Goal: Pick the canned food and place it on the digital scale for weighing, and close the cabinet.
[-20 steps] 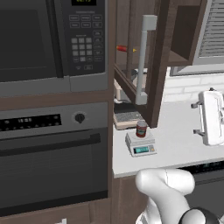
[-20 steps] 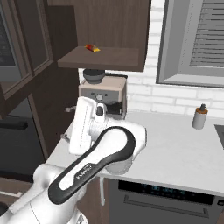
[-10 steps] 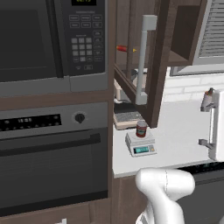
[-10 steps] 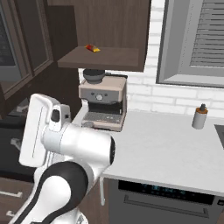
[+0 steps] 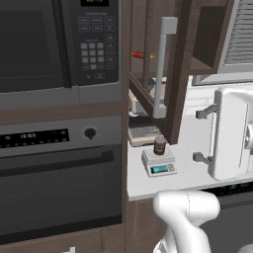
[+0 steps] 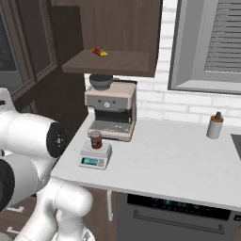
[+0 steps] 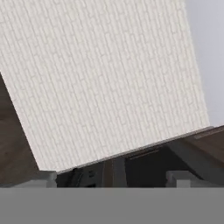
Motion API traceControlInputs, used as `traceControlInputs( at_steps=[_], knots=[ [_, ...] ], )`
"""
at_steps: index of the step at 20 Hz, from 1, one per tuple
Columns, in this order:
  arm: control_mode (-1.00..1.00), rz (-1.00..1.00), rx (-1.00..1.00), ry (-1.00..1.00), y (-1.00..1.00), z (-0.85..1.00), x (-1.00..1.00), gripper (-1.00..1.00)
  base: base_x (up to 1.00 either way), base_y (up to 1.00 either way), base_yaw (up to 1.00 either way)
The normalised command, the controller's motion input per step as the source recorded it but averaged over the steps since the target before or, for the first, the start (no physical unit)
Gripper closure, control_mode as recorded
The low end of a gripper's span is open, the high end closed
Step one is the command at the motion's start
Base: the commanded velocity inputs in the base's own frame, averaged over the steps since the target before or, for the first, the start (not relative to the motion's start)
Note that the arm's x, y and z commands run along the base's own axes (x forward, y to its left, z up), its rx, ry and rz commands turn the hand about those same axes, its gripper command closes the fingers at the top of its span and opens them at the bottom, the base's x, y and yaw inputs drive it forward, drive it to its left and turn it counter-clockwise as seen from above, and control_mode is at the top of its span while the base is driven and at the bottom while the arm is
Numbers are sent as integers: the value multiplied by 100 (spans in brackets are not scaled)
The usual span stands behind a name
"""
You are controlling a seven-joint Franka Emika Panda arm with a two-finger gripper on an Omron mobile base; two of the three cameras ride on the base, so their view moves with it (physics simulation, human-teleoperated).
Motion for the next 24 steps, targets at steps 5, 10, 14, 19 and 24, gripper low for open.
traceControlInputs(
  at_steps=[5,10,14,19,24],
  knots=[
    [-100,-36,-31,-17,93,7,0,-100,0,0,0],
    [-100,-51,-19,-14,100,-12,40,-100,0,0,0],
    [-100,-55,-2,-37,76,-23,0,-100,0,0,0],
    [-100,-51,1,-27,47,-38,23,-100,0,0,0],
    [-100,-27,0,-32,12,-8,26,-100,0,0,0]
  ],
)
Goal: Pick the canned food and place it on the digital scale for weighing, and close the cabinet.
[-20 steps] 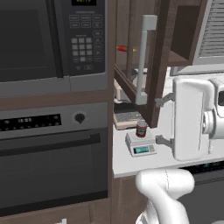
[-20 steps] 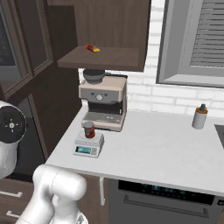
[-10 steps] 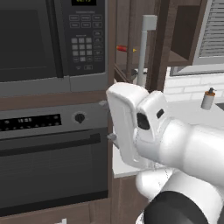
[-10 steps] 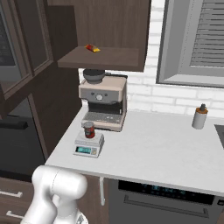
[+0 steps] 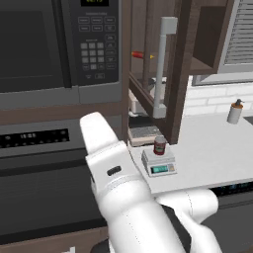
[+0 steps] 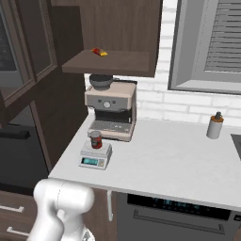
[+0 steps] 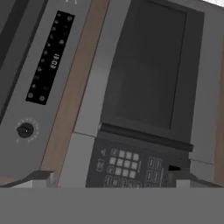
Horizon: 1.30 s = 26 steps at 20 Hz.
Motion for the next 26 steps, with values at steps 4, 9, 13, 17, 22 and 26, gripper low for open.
traceControlInputs(
  at_steps=[4,9,13,17,22,26],
  knots=[
    [-100,-20,0,-10,-5,0,28,-100,0,0,0],
    [-100,-18,8,-1,-25,0,23,-100,0,0,0],
    [-100,-19,23,0,-25,0,22,-100,0,0,0],
    [-100,-15,14,0,-45,0,27,-100,0,0,0],
    [-100,-15,6,0,-52,0,35,-100,0,0,0],
    [-100,-8,8,0,-48,0,29,-100,0,0,0]
  ],
)
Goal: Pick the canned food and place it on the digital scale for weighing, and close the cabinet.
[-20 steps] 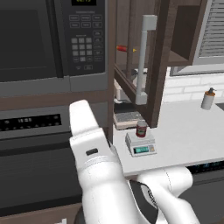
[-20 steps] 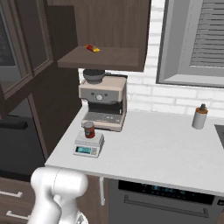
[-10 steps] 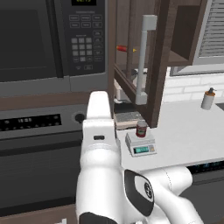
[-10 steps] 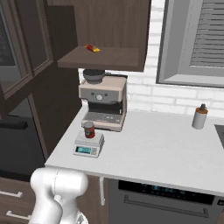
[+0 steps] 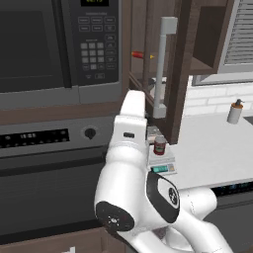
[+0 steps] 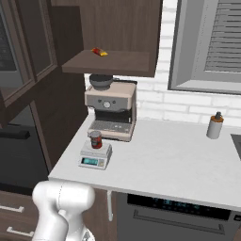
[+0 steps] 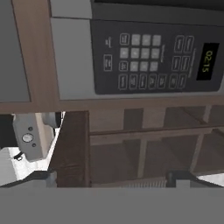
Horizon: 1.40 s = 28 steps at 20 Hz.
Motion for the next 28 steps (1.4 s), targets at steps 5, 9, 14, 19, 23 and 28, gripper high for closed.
traceControlInputs(
  at_steps=[5,9,14,19,23,28],
  knots=[
    [-100,-1,6,5,-46,0,63,-100,0,0,0],
    [-100,0,6,5,-48,0,61,-100,0,0,0],
    [-100,0,12,0,-68,2,7,-100,0,0,0],
    [-100,0,19,0,-99,5,15,-100,0,0,0],
    [-100,0,21,0,-100,0,59,-100,0,0,0],
    [-100,0,23,0,-100,0,100,-100,0,0,0]
  ],
)
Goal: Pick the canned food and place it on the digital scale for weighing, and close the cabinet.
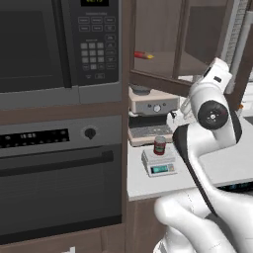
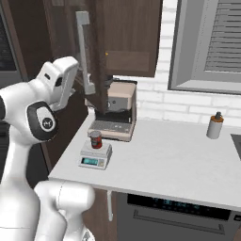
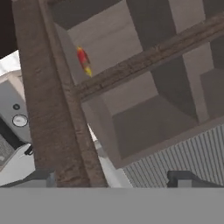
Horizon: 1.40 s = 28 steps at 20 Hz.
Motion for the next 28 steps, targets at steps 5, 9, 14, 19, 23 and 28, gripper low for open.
traceControlInputs(
  at_steps=[5,9,14,19,23,28],
  knots=[
    [-100,7,22,0,-84,0,100,-100,0,0,0],
    [-100,13,16,0,-53,0,100,-100,0,0,0],
    [-100,12,11,0,-40,0,99,-100,0,0,0],
    [-100,8,5,0,-16,0,82,-100,0,0,0],
    [-100,3,1,2,-3,0,54,-100,0,0,0],
    [-100,3,0,1,-1,-6,84,-100,0,0,0]
  ],
)
